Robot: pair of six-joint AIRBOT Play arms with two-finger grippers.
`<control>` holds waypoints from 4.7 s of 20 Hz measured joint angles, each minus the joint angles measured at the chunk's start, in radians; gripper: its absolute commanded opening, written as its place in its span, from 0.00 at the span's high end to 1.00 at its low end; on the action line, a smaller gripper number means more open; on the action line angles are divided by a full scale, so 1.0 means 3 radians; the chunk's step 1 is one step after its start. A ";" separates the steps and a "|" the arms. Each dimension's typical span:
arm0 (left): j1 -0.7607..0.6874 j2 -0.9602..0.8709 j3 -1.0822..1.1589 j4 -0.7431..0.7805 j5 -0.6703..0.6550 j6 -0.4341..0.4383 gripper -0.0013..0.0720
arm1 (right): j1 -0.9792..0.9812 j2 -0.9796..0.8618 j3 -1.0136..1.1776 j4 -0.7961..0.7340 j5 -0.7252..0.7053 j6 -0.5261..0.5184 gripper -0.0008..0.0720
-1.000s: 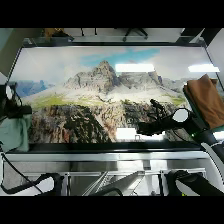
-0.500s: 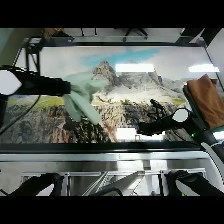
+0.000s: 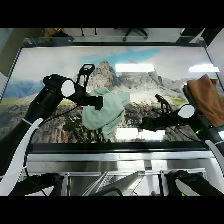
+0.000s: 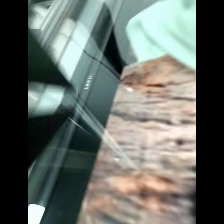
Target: Fold the shirts.
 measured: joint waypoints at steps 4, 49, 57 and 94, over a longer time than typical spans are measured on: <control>0.0369 0.0013 -0.0195 0.0000 -0.0314 0.0134 0.05 | -0.0319 -0.0009 0.0169 0.0000 0.0127 -0.0216 0.47; 0.2327 0.1184 -0.0379 -0.2088 0.0094 0.1287 0.96 | -0.0431 -0.0159 0.1420 0.0493 -0.0254 -0.0908 0.97; 0.2413 0.2104 0.0730 -0.2235 -0.0008 0.1195 0.96 | -0.0724 0.0323 0.3016 0.0633 -0.0214 -0.1111 0.97; 0.2401 0.0641 -0.2331 -0.1367 -0.0039 0.1095 0.02 | -0.0256 -0.0680 0.0117 0.0819 -0.0324 -0.1319 0.20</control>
